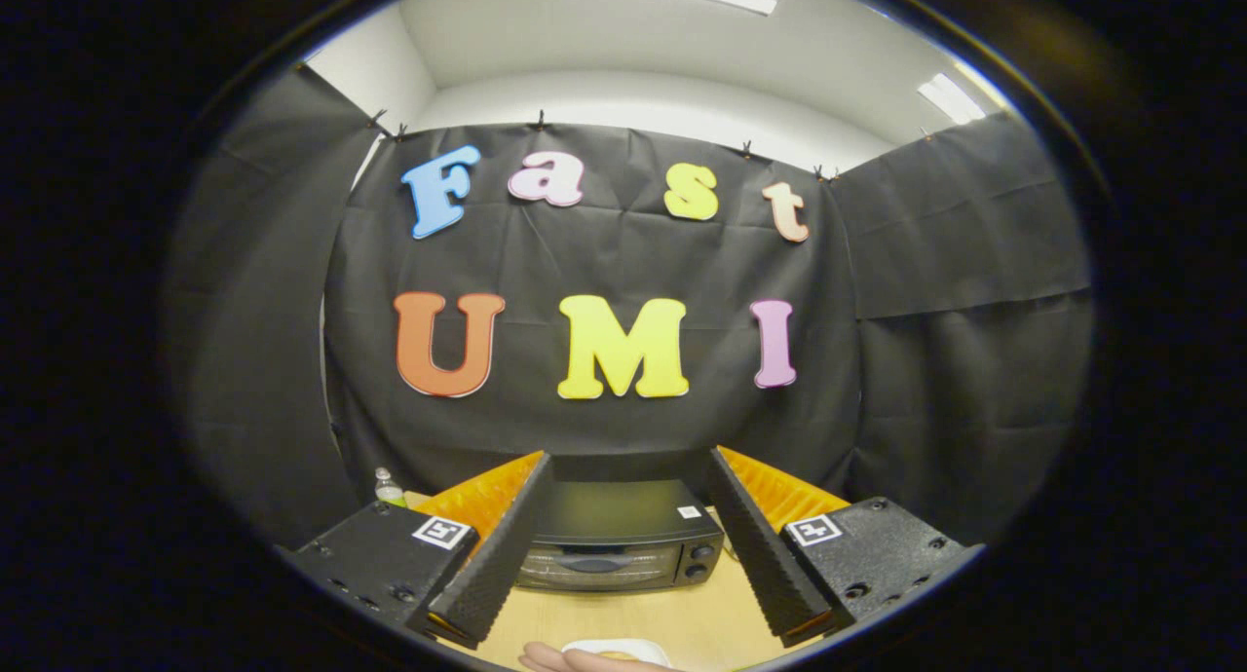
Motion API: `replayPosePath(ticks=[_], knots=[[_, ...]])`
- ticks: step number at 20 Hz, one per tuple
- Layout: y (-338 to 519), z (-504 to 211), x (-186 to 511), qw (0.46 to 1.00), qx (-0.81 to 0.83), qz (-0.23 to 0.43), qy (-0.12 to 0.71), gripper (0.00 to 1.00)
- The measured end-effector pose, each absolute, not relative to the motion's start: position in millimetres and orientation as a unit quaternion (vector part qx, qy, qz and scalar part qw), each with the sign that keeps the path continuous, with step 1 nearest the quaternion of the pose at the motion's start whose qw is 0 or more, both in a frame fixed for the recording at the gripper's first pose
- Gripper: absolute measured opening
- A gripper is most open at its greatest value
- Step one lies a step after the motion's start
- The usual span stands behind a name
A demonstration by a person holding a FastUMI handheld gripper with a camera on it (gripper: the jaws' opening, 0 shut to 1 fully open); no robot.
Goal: Open the toaster oven, put the food inside, and close the toaster oven door.
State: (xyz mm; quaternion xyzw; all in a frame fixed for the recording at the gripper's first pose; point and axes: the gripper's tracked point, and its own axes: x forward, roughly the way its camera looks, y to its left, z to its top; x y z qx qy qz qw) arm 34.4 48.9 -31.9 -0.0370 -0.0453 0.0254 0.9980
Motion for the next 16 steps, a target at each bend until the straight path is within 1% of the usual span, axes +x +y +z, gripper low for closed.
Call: replayPosePath(ticks=[3, 6, 10, 16], knots=[[61, -57, 65, 0.997, -0.036, 0.046, -0.045, 1.0], [61, -86, 97, 0.997, -0.049, 0.043, -0.045, 1.0], [55, -127, 142, 0.999, -0.033, 0.029, -0.023, 1.0], [49, -194, 201, 0.999, -0.02, 0.018, 0.037, 1.0]])
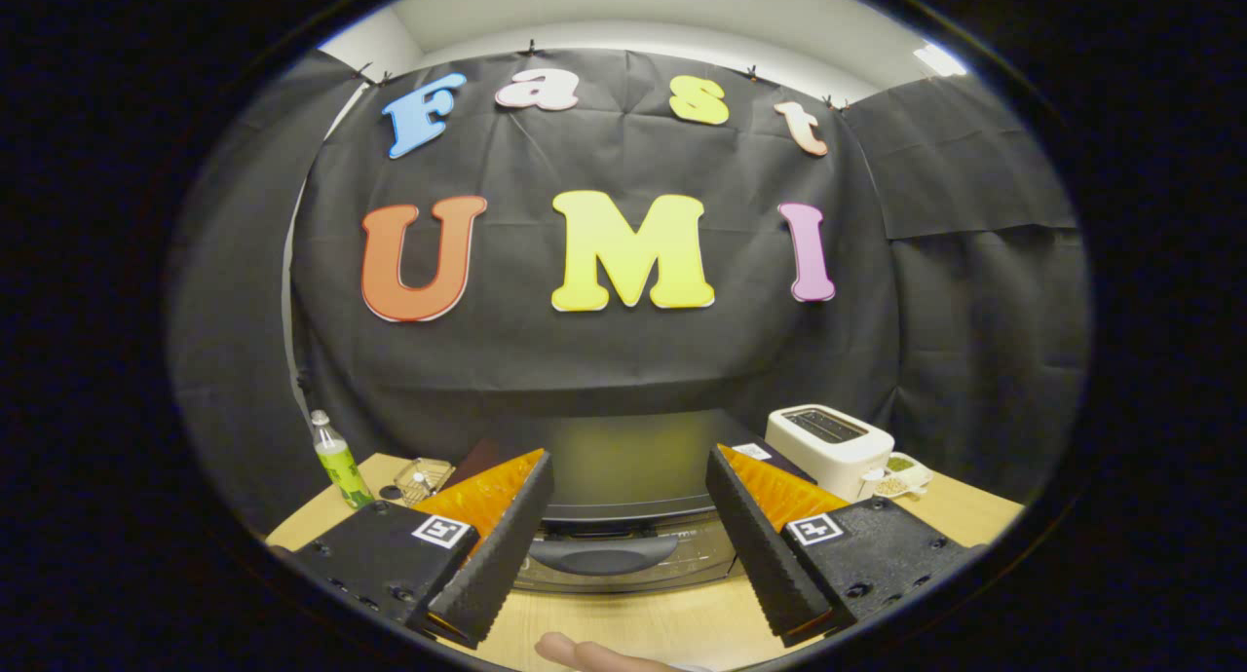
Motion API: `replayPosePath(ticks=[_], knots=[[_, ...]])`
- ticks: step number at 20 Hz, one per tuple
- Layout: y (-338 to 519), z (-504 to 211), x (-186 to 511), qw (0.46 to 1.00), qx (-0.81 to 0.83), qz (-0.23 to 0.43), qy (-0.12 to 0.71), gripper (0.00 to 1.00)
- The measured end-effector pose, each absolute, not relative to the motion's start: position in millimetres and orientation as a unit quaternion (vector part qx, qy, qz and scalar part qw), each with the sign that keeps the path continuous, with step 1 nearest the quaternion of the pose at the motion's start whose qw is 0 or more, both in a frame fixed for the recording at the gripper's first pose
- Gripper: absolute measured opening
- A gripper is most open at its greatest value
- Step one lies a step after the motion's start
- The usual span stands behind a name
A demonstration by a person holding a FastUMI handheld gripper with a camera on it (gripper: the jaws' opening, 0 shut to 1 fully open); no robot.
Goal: Open the toaster oven, put the food inside, and close the toaster oven door.
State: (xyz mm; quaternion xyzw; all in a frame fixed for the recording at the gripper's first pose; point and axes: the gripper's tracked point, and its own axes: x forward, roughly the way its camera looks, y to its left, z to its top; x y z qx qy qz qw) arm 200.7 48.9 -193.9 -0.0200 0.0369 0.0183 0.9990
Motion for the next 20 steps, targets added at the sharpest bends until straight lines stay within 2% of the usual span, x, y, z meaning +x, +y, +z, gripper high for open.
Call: replayPosePath(ticks=[9, 20], knots=[[54, -259, 234, 0.989, -0.025, 0.033, 0.143, 1.0], [50, -277, 197, 0.972, -0.047, 0.036, 0.227, 1.0]])
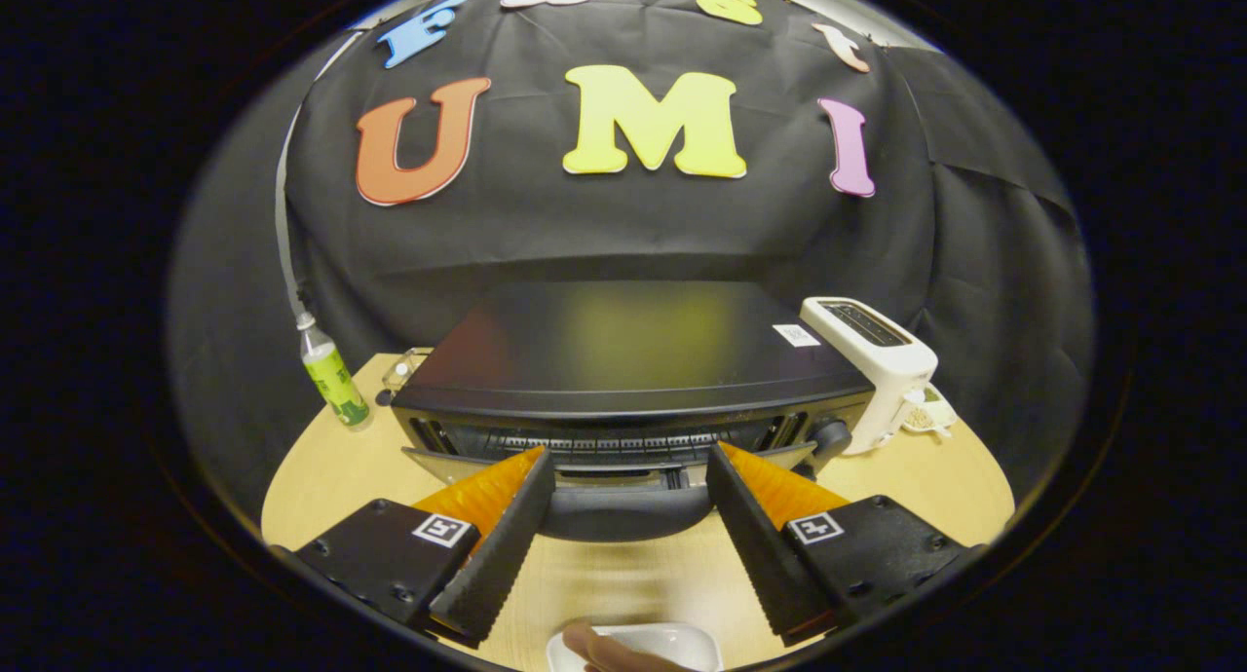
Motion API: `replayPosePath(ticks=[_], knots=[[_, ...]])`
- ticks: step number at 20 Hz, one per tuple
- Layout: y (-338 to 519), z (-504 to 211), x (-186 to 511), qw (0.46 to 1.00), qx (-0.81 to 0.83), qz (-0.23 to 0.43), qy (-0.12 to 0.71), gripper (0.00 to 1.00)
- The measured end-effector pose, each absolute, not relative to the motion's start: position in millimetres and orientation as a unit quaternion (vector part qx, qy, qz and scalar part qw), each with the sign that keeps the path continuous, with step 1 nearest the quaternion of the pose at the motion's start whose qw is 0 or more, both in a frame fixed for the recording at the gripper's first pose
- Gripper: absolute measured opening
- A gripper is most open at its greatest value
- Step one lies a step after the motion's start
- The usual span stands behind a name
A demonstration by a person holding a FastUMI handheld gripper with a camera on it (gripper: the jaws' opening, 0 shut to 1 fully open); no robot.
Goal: Open the toaster oven, put the food inside, and close the toaster oven door.
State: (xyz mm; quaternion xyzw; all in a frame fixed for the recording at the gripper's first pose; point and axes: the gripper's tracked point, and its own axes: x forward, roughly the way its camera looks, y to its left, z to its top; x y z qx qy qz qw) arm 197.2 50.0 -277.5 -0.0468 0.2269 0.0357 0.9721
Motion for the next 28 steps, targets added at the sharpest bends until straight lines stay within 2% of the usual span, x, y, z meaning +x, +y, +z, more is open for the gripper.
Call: replayPosePath(ticks=[10, 17, 22, 28], knots=[[39, -318, 142, 0.976, -0.05, 0.056, 0.207, 1.0], [33, -368, 109, 0.962, -0.061, 0.057, 0.262, 1.0], [35, -410, 96, 0.936, -0.072, 0.055, 0.34, 1.0], [36, -401, 102, 0.946, -0.092, 0.056, 0.306, 1.0]])
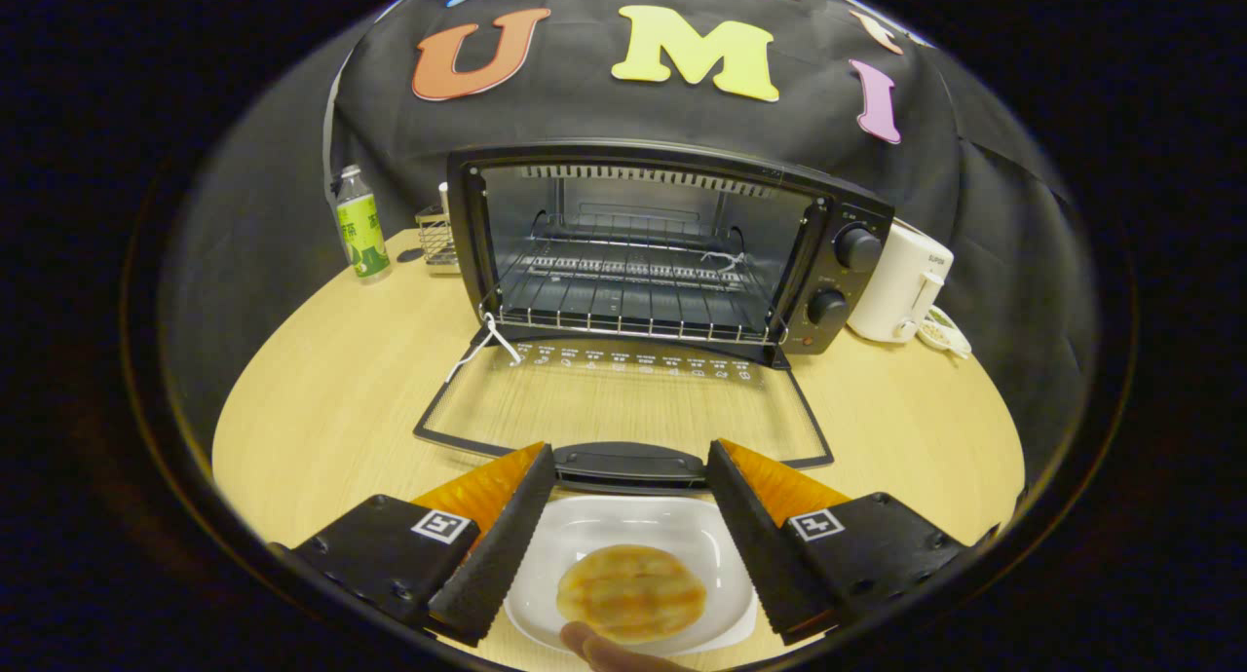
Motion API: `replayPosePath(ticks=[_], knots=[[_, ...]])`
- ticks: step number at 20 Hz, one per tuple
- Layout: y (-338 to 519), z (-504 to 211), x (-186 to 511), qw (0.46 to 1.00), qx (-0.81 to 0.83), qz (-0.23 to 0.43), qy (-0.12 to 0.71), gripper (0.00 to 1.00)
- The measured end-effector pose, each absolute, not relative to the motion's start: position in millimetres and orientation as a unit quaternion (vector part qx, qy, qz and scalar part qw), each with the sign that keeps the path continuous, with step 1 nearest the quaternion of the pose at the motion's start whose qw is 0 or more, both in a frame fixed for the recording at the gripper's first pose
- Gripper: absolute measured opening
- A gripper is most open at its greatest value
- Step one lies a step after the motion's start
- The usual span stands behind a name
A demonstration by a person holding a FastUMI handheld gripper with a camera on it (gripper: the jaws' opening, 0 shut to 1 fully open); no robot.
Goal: Open the toaster oven, put the food inside, and close the toaster oven door.
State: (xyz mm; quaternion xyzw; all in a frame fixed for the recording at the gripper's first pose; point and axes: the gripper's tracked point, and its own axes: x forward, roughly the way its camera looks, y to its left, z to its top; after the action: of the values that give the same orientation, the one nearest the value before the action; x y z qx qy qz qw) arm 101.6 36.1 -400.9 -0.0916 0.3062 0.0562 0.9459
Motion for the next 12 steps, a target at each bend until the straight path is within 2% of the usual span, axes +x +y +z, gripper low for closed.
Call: replayPosePath(ticks=[3, 7, 10, 12], knots=[[40, -363, 97, 0.965, -0.099, 0.057, 0.238, 1.0], [52, -283, 70, 0.983, -0.137, 0.063, 0.108, 1.0], [61, -238, 36, 0.986, -0.142, 0.068, 0.049, 1.0], [60, -230, 16, 0.988, -0.133, 0.069, 0.039, 1.0]])
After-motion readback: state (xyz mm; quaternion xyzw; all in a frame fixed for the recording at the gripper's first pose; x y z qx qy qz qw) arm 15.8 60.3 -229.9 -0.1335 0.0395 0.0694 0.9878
